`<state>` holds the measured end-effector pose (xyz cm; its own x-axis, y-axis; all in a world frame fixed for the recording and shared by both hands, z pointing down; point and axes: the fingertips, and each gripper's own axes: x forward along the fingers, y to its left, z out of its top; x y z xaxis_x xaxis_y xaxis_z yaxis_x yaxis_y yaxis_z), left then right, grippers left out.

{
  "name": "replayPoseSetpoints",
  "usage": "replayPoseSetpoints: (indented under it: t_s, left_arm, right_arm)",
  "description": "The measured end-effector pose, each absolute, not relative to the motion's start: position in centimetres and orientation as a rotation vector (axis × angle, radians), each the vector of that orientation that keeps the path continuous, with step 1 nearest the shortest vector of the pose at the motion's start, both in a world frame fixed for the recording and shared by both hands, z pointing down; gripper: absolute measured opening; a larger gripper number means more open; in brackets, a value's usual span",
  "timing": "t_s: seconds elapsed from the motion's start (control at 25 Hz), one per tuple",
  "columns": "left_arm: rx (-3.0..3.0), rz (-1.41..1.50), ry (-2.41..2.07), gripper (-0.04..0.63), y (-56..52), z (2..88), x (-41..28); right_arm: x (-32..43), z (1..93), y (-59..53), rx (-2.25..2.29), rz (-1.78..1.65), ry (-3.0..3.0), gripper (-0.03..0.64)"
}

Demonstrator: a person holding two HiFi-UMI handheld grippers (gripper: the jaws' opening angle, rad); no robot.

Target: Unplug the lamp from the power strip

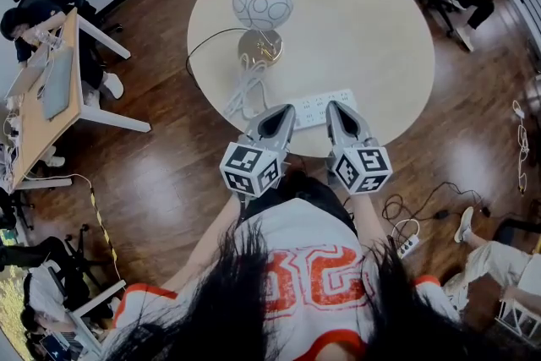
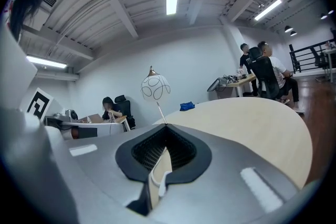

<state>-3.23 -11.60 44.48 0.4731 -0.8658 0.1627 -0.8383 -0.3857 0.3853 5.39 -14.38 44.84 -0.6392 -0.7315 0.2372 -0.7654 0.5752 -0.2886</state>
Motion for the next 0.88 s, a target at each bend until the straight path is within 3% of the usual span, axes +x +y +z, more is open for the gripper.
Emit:
replayPoseSetpoints:
  t_s: [0.88]
  left_arm:
    - [2.297, -0.071, -1.414, 0.0, -11.75, 45.06, -3.61]
  right_arm:
    - [5.14, 45.56, -14.48, 1.284, 0.58, -2.678, 0.0]
